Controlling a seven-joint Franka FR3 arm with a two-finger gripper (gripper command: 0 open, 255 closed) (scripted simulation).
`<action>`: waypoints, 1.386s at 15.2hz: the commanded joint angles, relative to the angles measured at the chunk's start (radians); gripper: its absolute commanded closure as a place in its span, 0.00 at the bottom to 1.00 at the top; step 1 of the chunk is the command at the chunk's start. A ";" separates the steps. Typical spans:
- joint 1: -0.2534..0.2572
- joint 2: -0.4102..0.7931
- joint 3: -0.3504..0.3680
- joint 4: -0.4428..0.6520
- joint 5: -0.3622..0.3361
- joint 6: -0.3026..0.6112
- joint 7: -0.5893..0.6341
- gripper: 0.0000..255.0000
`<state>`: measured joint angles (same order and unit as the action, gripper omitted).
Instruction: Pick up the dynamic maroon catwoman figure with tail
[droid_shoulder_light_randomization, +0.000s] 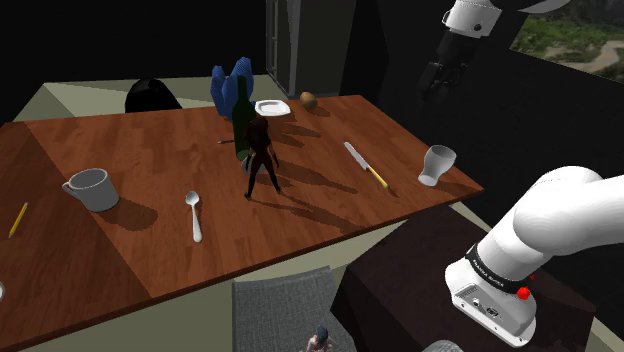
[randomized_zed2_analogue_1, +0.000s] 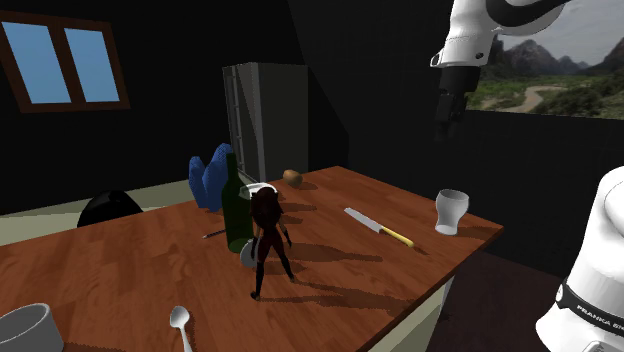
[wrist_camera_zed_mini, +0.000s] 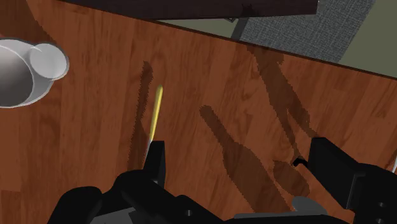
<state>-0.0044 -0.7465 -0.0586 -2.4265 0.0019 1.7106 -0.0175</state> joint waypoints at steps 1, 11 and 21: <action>0.000 0.000 0.000 0.000 0.000 0.000 0.000 0.00; 0.063 0.220 0.141 0.045 0.150 0.215 0.225 0.00; 0.102 0.517 0.258 0.222 0.216 0.400 0.432 0.00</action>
<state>0.0953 -0.2618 0.1899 -2.2316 0.2152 2.0970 0.3931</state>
